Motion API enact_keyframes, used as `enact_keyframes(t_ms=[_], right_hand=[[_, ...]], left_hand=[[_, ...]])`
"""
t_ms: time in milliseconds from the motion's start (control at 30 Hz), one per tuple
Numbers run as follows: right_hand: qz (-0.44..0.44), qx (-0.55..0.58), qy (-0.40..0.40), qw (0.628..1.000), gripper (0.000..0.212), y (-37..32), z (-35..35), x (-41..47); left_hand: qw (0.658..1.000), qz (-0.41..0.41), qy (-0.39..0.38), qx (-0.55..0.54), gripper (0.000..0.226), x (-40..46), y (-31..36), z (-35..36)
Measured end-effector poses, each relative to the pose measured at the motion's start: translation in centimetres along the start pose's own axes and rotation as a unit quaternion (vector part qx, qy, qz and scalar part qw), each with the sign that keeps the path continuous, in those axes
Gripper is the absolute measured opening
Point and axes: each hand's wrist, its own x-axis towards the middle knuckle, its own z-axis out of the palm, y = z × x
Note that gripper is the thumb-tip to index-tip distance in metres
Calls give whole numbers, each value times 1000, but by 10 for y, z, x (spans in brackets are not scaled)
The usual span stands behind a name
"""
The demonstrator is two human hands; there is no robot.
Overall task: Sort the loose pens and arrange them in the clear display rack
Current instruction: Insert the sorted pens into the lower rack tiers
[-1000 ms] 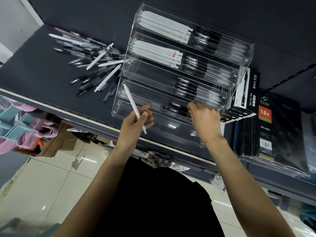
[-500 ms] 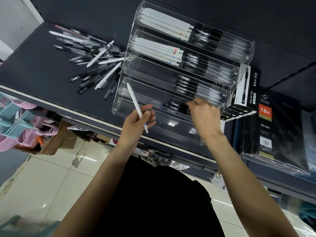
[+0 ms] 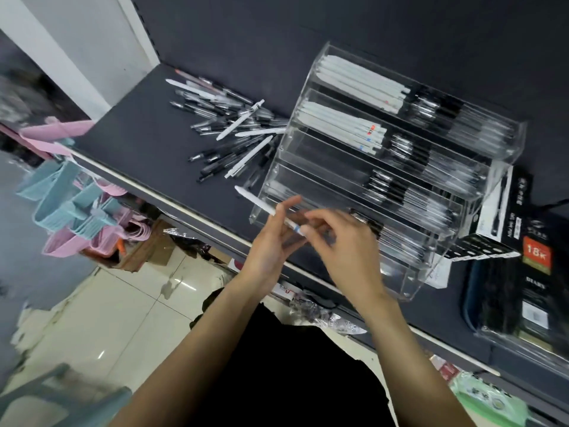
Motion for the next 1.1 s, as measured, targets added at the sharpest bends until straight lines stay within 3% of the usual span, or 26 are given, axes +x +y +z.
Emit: enact_keyframes(t_ms=[100, 200, 400, 500, 633, 1100], right_hand=[[1, 15, -9, 1000, 19, -17, 16, 9], [-9, -21, 58, 998, 16, -19, 6, 24], [55, -128, 220, 966, 18, 19, -50, 72], [77, -207, 216, 951, 19, 31, -63, 98], [39, -249, 205, 946, 15, 27, -59, 125], [13, -306, 195, 932, 14, 35, -39, 151]], left_hand=[[999, 6, -31, -12, 38, 3, 11, -2], [997, 22, -58, 42, 36, 10, 30, -7], [967, 176, 74, 167, 27, 54, 71, -30], [944, 205, 81, 245, 34, 82, 84, -36], [935, 185, 47, 298, 41, 106, 83, -40], [928, 175, 15, 327, 37, 114, 78, -41]])
